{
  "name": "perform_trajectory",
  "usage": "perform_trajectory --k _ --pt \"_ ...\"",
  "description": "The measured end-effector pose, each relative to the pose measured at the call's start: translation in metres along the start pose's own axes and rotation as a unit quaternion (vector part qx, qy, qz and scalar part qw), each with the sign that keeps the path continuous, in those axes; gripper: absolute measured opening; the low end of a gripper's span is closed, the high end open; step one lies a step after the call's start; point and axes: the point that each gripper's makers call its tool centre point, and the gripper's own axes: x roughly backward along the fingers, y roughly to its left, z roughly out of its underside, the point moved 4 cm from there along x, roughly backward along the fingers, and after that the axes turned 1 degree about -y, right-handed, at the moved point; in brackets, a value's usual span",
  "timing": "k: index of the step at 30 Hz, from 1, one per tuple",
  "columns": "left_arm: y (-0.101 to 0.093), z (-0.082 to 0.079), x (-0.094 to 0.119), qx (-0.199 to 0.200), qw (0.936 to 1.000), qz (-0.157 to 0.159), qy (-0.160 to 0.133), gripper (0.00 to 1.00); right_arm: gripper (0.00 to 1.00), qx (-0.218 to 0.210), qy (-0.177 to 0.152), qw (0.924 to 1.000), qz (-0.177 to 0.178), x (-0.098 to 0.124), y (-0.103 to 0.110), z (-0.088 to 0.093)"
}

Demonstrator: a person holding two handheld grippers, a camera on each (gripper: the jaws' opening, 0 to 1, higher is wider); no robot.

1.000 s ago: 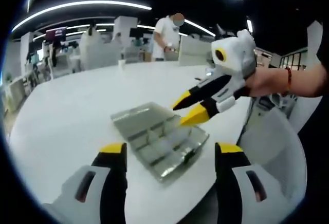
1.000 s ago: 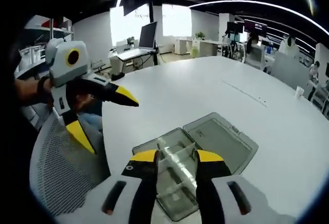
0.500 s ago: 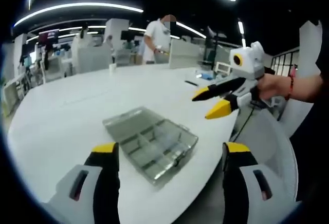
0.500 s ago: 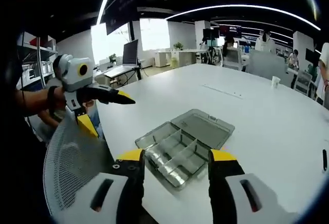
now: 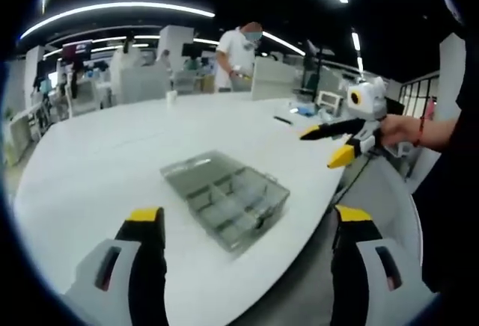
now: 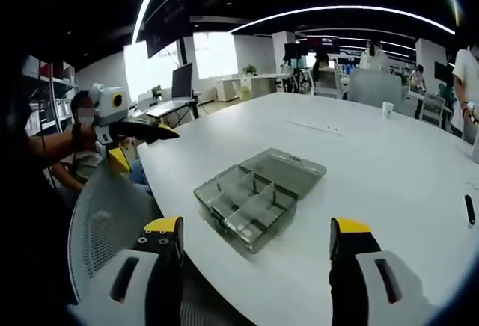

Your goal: Insert the divider into the dual guide fixture by aligning both edges with the guide slots and pushing it downward to the bottom, including one-sided entry, uneven engagement, binding, and posture correction.

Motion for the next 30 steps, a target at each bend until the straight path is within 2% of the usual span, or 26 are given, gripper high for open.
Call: perform_trajectory --k 11,30 --pt "0.004 0.003 0.008 -0.002 1.0000 -0.001 0.008 0.92 0.81 -0.010 -0.010 0.9999 0.009 0.008 -0.003 -0.004" --pt "0.011 0.006 0.020 0.000 0.9999 -0.011 0.011 0.91 0.79 -0.015 0.003 0.9999 0.000 -0.004 0.007 -0.001"
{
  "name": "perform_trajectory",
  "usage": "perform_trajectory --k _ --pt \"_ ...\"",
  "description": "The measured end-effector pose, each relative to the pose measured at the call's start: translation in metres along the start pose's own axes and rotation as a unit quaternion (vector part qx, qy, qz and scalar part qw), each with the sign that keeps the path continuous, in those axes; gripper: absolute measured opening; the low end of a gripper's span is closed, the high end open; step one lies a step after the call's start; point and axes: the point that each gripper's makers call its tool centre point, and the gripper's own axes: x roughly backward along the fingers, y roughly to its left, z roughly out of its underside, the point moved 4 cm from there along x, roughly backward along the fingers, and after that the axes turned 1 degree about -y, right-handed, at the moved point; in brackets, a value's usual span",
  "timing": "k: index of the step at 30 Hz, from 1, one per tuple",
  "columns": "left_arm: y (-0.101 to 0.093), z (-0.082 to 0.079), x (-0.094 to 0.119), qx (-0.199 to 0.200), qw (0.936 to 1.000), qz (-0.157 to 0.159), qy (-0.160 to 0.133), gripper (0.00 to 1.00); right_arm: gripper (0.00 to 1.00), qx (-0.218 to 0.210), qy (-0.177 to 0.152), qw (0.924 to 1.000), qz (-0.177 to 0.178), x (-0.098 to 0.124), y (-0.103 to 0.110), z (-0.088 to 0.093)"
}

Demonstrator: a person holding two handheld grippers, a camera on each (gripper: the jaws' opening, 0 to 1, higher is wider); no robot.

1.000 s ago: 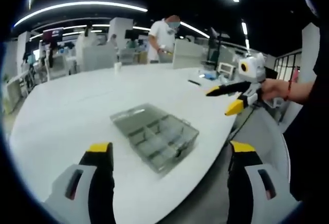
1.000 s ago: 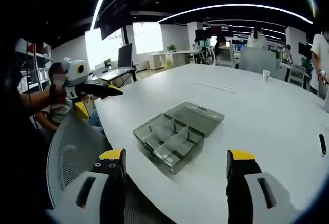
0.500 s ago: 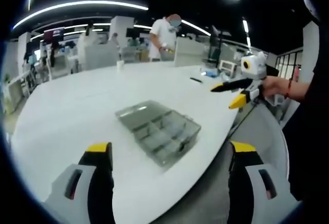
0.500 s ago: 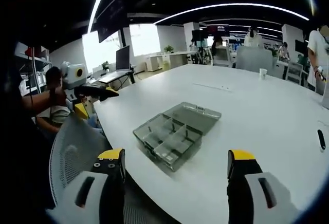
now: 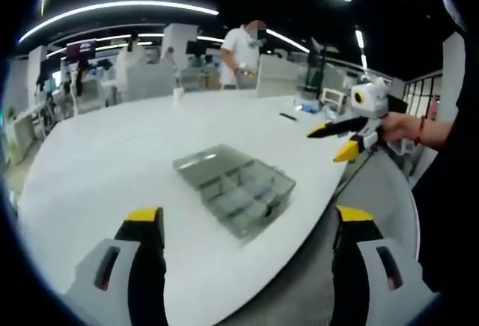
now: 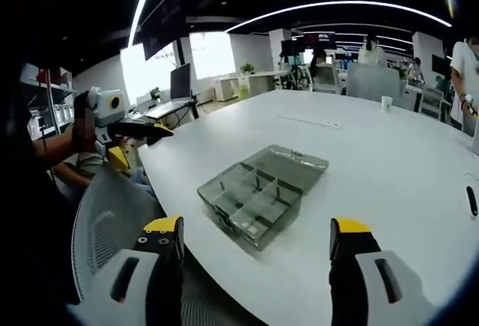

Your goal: Insert the divider into the dual guide fixture by aligning both edges with the guide slots and pushing it downward to the bottom, including one-sided entry, uneven engagement, binding, and posture correction.

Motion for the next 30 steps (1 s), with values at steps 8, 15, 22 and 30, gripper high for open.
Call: perform_trajectory --k 8,15,22,30 --pt "0.004 0.002 0.003 0.001 1.0000 0.001 0.003 0.92 0.81 0.008 0.009 0.9999 0.000 -0.006 0.000 -0.003" --pt "0.010 0.005 -0.004 0.003 1.0000 0.005 0.007 0.92 0.80 0.011 0.017 0.9997 -0.009 -0.018 0.001 -0.004" --pt "0.018 0.006 -0.011 0.007 0.9999 0.011 0.010 0.92 0.80 0.006 0.017 0.9998 -0.003 -0.022 -0.005 -0.003" --pt "0.024 0.006 -0.021 0.011 0.9998 0.016 0.011 0.91 0.79 0.000 0.026 0.9996 0.003 -0.022 -0.011 -0.002"
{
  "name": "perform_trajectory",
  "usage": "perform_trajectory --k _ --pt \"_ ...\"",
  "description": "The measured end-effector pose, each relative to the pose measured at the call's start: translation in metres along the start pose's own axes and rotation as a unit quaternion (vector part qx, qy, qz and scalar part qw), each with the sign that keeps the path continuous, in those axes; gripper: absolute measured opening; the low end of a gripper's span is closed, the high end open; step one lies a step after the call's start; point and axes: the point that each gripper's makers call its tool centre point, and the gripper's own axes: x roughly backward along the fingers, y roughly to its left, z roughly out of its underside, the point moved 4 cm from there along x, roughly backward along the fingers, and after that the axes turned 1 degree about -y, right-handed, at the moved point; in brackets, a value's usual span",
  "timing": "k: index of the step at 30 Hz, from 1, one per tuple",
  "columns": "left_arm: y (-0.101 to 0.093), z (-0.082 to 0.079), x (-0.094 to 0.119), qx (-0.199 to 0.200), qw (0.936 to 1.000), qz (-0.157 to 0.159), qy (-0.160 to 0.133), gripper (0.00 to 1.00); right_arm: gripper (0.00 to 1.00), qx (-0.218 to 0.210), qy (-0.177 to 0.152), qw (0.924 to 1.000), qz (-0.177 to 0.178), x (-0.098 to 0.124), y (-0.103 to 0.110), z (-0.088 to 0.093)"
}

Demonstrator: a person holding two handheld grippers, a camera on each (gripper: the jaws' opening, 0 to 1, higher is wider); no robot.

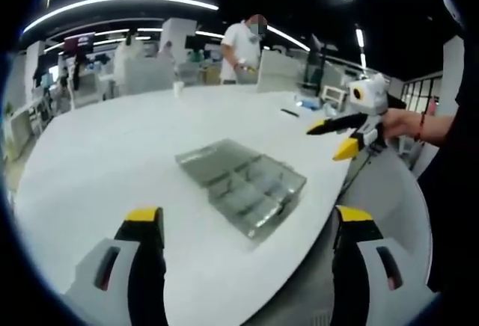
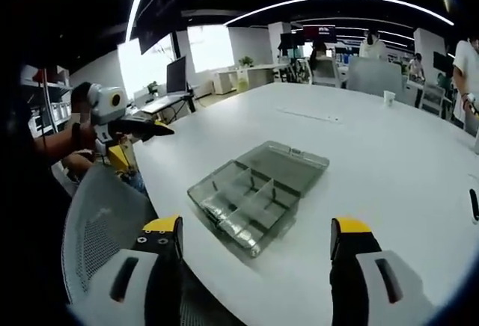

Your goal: Insert the divider into the dual guide fixture by aligning both edges with the guide slots and pushing it downward to the bottom, including one-sided entry, uneven engagement, binding, and posture correction.

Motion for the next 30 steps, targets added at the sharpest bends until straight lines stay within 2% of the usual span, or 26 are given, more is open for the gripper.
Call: perform_trajectory --k 18,22,30 --pt "-0.0013 0.0038 -0.0045 0.004 1.0000 0.005 0.007 0.91 0.79 -0.004 0.000 1.0000 -0.001 -0.0024 -0.0012 -0.0005" --pt "-0.0020 0.0075 -0.0070 -0.014 0.9996 0.004 0.026 0.92 0.79 -0.005 -0.001 1.0000 -0.002 -0.0017 -0.0018 -0.0009" --pt "-0.0034 0.0054 -0.0074 -0.011 0.9997 0.005 0.023 0.92 0.80 -0.005 0.002 1.0000 -0.004 -0.0021 -0.0019 0.0001"
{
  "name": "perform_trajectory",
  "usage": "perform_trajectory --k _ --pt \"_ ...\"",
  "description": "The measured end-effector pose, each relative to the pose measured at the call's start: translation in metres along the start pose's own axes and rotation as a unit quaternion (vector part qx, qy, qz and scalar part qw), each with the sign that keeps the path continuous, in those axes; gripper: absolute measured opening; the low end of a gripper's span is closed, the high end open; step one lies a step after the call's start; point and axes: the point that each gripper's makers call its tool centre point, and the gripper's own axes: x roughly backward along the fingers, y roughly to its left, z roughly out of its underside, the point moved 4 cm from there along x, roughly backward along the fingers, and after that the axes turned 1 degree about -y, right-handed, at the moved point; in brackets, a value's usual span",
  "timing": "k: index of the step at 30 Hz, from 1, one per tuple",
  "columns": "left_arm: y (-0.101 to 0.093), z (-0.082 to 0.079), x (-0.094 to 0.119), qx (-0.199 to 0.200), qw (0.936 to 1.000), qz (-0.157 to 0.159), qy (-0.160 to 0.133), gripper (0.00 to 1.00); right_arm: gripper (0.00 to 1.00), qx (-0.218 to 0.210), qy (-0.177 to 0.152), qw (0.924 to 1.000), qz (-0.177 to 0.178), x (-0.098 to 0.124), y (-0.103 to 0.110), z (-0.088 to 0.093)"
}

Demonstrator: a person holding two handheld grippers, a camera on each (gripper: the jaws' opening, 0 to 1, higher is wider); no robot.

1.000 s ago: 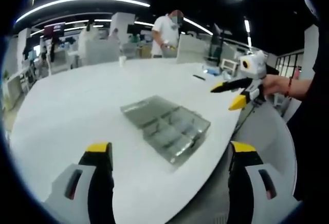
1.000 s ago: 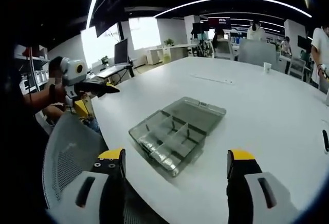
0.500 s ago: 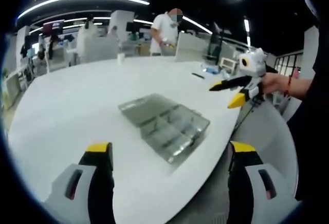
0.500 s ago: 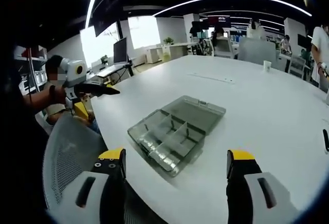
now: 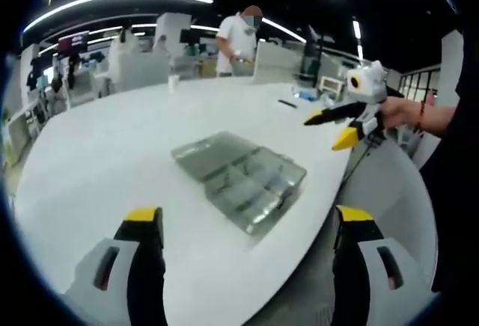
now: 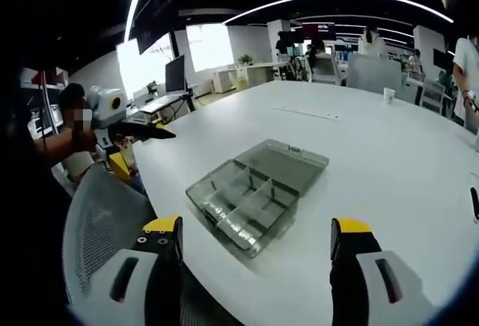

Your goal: Insert the divider into the dual guide fixture by aligning both edges with the guide slots and pushing it downward to the bottom, including one-sided entry, uneven engagement, binding, and posture correction.

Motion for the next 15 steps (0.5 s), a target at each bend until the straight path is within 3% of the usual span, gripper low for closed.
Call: perform_trajectory --k 15 --pt "0.0015 0.0023 0.0012 0.005 1.0000 -0.004 -0.001 0.93 0.79 -0.001 0.000 1.0000 -0.002 0.0009 0.0030 0.0016"
